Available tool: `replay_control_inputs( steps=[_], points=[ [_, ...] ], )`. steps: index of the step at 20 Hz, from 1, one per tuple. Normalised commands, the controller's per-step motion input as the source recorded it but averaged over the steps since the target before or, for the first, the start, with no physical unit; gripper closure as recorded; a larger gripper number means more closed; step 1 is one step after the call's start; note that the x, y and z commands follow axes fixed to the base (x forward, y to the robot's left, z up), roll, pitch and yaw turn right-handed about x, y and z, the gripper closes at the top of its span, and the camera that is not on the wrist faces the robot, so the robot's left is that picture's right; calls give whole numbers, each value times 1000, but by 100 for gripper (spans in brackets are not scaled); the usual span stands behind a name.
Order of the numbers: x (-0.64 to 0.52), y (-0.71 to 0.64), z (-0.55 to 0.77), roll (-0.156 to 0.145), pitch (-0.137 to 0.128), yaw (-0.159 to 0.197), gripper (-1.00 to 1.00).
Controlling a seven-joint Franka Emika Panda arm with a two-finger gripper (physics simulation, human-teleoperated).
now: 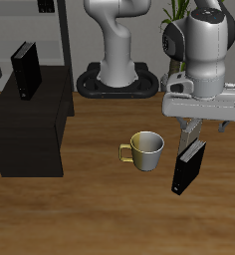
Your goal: Place the right black book upright on top of the shelf and place the left black book upright on top of the shelf
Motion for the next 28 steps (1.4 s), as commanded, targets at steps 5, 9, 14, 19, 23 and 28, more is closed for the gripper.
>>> replay_control_inputs(
  steps=[5,9,14,19,23,28],
  points=[
    [78,-123,-276,-24,3,-46,-100],
    [-120,10,-264,2,-58,-60,-100],
    [-72,-83,-221,9,-43,-100,-100],
    [37,-121,-157,-7,15,-43,-100],
    [34,-18,-165,-4,27,14,-100],
    [13,83,-242,2,29,-15,-100]
  ],
)
